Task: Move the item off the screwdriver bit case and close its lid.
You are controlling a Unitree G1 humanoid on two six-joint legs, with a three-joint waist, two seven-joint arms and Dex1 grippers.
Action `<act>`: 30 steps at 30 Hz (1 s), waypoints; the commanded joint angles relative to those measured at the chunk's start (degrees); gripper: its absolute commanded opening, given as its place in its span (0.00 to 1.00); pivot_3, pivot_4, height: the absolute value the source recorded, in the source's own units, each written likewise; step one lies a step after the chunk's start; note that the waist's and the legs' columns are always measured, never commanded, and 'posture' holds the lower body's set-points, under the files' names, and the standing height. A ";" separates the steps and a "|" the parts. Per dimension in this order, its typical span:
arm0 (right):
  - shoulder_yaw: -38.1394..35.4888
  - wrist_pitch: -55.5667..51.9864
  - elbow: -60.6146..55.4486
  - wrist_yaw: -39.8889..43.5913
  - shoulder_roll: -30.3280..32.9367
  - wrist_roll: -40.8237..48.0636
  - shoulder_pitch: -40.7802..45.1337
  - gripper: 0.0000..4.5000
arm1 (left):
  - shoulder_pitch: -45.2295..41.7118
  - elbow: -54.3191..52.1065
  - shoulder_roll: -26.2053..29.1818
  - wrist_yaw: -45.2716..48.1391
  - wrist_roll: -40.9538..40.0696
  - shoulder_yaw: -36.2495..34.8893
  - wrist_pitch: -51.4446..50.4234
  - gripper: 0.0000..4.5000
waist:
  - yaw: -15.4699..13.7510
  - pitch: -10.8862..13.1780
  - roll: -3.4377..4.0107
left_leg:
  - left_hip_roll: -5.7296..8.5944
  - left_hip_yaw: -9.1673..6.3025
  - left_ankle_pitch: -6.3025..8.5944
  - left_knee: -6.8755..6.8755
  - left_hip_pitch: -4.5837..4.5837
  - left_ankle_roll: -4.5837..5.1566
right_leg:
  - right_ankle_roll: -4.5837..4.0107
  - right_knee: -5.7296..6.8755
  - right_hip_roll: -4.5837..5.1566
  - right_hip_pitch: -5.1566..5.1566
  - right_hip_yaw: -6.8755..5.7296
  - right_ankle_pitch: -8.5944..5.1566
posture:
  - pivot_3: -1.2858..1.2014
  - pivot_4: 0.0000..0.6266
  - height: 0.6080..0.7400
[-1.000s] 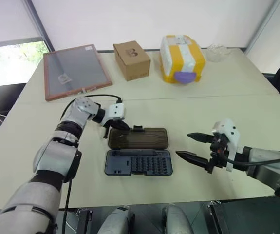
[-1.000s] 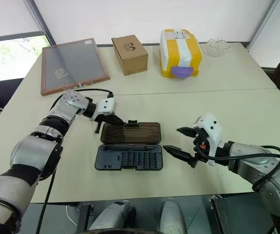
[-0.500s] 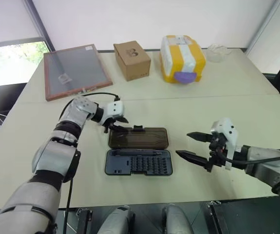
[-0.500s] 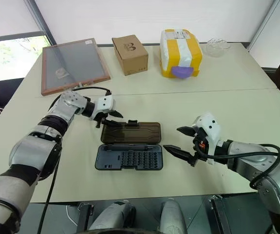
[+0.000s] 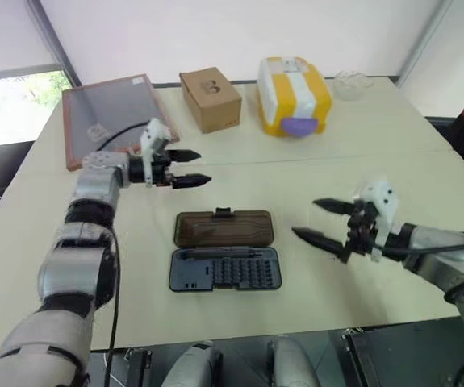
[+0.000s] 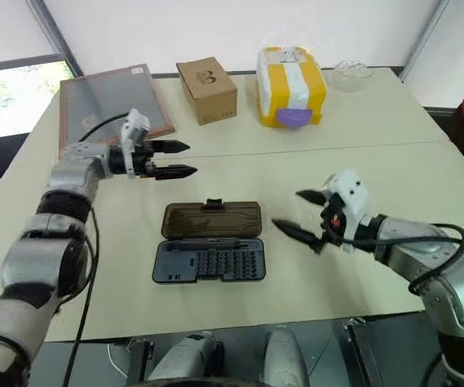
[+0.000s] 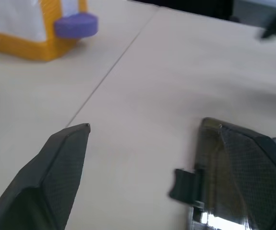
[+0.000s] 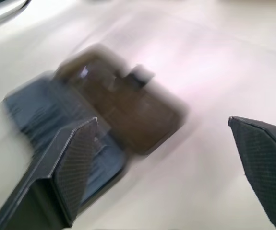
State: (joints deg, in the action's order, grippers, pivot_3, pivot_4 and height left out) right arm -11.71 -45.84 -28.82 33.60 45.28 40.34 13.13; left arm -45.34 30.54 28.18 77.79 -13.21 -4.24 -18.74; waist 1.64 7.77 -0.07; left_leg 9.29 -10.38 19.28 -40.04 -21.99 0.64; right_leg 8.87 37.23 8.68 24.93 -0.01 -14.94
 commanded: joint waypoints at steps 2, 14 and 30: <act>3.22 3.00 3.79 -0.99 -1.20 -5.16 4.64 1.00 | 17.55 -34.79 4.40 -6.83 -10.38 -3.30 -19.34 0.57 | 0.36 0.02 -0.03 | -0.05 -0.08 0.00 0.03 -0.09 -0.01 | 0.00 -0.01 -0.03 0.13 0.01 0.00 | 0.52 0.24 1.00; 16.44 8.65 18.72 5.94 -4.09 -16.68 16.10 1.00 | 42.89 -62.61 13.75 -14.58 -13.98 -1.83 -21.11 0.01 | -2.36 0.14 0.10 | 0.00 0.04 0.00 0.03 0.31 -0.03 | -0.05 -0.28 -0.06 -0.27 0.00 -0.01 | 0.52 0.24 1.00; 23.09 0.70 31.71 12.49 -11.65 -20.82 28.07 1.00 | 48.64 -49.52 18.26 -15.43 -0.98 8.00 -0.13 0.01 | -2.35 0.21 0.26 | -0.11 0.32 0.01 0.31 0.56 -0.04 | -0.05 -0.45 -0.06 -0.35 0.07 -0.01 | 0.52 0.24 1.00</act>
State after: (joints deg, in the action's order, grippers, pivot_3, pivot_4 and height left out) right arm 11.29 -44.94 2.58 45.16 33.67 20.14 39.71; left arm 2.12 -20.98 46.10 62.94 -16.21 2.14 -18.89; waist -0.72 7.97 0.20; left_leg 9.18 -10.06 19.28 -39.72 -21.42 0.60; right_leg 8.81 36.78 8.63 24.58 0.05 -14.96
